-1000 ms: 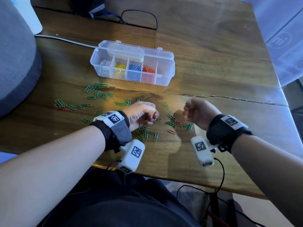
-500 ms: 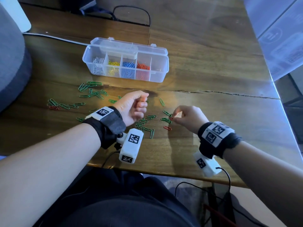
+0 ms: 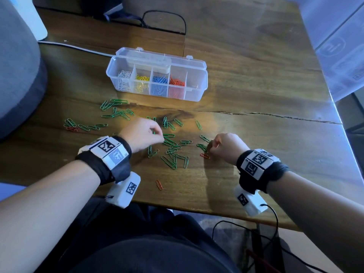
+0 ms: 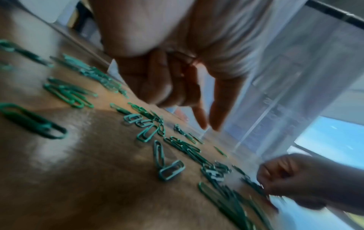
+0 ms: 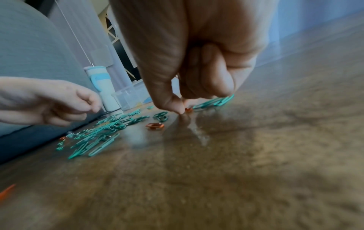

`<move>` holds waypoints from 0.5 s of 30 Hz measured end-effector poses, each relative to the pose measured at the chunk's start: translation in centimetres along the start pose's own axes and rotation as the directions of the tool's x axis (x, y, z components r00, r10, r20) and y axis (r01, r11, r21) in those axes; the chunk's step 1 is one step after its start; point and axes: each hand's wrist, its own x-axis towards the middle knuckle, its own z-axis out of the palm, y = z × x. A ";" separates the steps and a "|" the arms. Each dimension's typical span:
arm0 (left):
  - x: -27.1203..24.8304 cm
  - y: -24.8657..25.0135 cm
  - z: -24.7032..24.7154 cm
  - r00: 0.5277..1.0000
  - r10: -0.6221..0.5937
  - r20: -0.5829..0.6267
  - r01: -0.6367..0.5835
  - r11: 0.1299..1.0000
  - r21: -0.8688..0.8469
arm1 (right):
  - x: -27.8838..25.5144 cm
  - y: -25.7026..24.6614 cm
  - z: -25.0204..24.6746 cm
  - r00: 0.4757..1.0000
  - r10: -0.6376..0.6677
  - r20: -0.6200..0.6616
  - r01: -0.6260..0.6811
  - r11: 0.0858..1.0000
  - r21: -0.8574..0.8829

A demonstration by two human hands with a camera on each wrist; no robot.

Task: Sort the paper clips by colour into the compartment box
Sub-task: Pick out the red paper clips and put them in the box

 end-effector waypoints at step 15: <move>-3.0 0.3 3.4 0.804 0.135 0.579 -0.382 0.863 0.330 | -0.6 -0.5 0.2 1.000 -0.006 0.007 0.005 0.999 0.052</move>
